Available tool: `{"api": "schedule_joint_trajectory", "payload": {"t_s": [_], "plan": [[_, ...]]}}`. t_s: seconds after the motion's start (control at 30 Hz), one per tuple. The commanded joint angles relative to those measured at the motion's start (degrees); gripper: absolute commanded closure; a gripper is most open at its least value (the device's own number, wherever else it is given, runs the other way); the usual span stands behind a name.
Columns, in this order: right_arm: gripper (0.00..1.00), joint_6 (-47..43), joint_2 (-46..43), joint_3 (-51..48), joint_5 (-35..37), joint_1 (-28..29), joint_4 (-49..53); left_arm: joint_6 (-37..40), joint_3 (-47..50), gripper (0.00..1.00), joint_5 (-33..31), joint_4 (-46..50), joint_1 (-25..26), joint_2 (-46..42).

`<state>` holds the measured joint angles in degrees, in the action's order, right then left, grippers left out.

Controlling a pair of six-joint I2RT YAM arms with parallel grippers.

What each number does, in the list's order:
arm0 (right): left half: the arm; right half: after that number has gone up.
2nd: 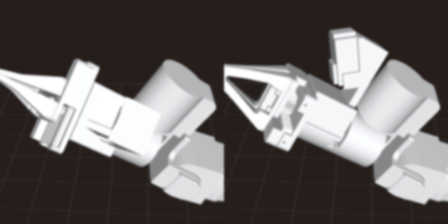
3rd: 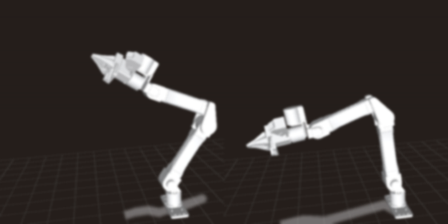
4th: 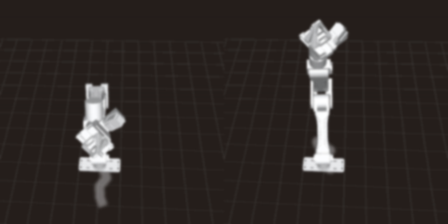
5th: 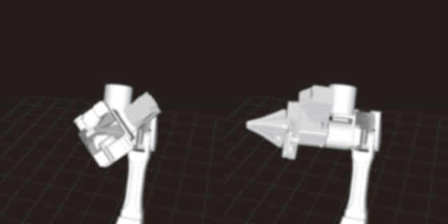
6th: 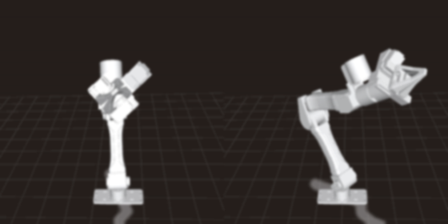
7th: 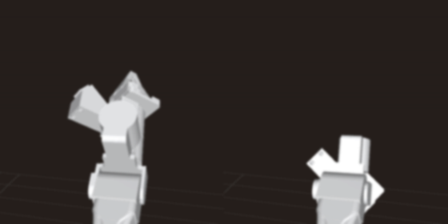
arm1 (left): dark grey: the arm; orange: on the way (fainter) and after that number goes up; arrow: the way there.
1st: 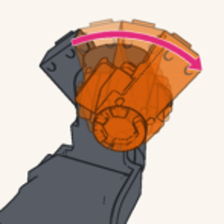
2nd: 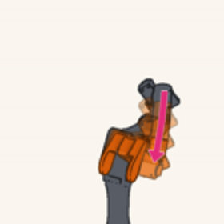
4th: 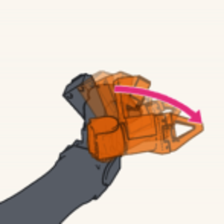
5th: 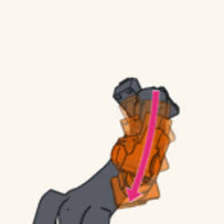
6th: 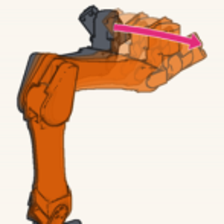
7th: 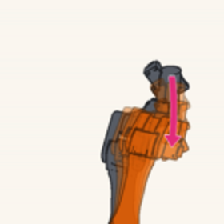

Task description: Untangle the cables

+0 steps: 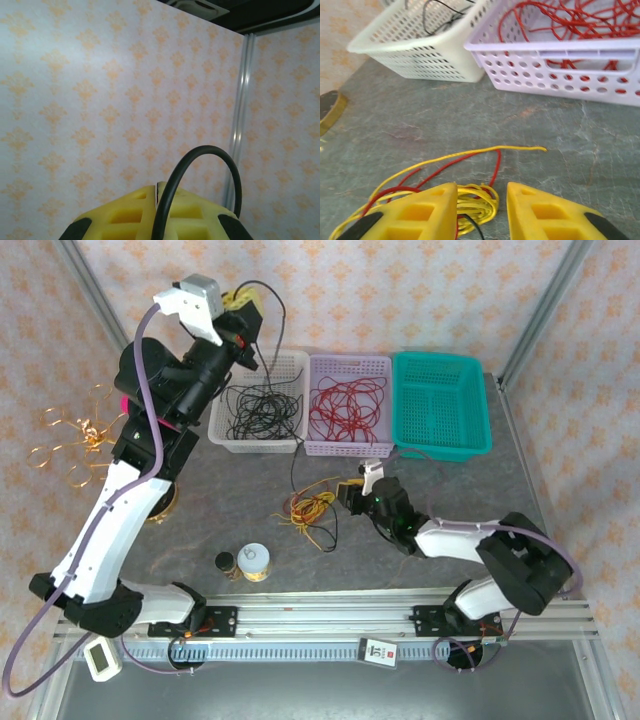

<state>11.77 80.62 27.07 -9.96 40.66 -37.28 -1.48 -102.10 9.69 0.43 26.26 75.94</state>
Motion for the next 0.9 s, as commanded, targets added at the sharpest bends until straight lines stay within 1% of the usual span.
{"api": "schedule_joint_trajectory", "payload": {"t_s": [0.0, 0.07, 0.13, 0.17, 0.27, 0.3, 0.37, 0.4, 0.47, 0.5, 0.6, 0.67, 0.73, 0.87], "plan": [[0.64, -3.3, -4.3, 2.8, -9.0, -0.1, 2.0, 2.4, -4.6, 1.0, -2.5, -2.2, 0.3, 1.1], [0.58, -5.4, -6.4, 4.4, -16.1, 0.2, 1.1, 1.7, -5.5, 1.0, -1.1, -3.0, 0.3, 1.7], [0.5, -8.5, -7.7, 6.1, -22.4, 1.2, -0.4, 1.1, -5.5, 1.0, 0.2, -3.5, 0.3, 2.0], [0.46, -9.8, -7.9, 7.6, -23.4, 2.1, -0.6, 0.9, -5.5, 1.0, 0.5, -3.5, 0.3, 2.0], [0.41, -12.1, -4.8, 13.9, -24.1, 3.6, 0.6, 0.7, -4.9, 1.0, 0.6, -3.4, 0.3, 1.9], [0.4, -12.0, -3.1, 16.0, -23.1, 3.6, 0.6, 0.6, -4.6, 1.0, 0.5, -3.6, 0.4, 1.8], [0.39, -11.5, 1.3, 19.9, -17.2, 3.6, 0.1, 0.3, -3.8, 1.0, 0.4, -4.1, 0.3, 1.3], [0.39, -11.3, 3.3, 21.4, -15.4, 3.6, 0.1, 0.1, -3.6, 1.0, 0.4, -4.2, 0.3, 1.1], [0.39, -10.9, 8.2, 26.1, -15.3, 3.6, 0.9, -0.3, -3.6, 1.0, 0.9, -4.1, 0.3, 0.9], [0.39, -10.7, 10.5, 28.4, -17.4, 3.6, 1.6, -0.4, -3.7, 1.0, 1.2, -4.1, 0.3, 0.8], [0.42, -9.0, 16.1, 32.2, -22.9, 4.7, 1.4, -0.5, -4.5, 1.0, 1.2, -3.7, 0.3, 1.0], [0.45, -8.4, 18.4, 32.4, -23.8, 5.9, 0.1, -0.8, -4.8, 1.0, 1.3, -3.9, 0.3, 1.2], [0.49, -8.3, 20.2, 32.9, -21.9, 6.8, 1.0, -0.9, -5.8, 1.0, 1.4, -3.5, 0.3, 1.6], [0.68, -7.8, 23.3, 33.5, -13.3, 6.8, 6.0, -0.2, -9.8, 1.0, 1.1, -2.5, 0.3, 3.2]]}}
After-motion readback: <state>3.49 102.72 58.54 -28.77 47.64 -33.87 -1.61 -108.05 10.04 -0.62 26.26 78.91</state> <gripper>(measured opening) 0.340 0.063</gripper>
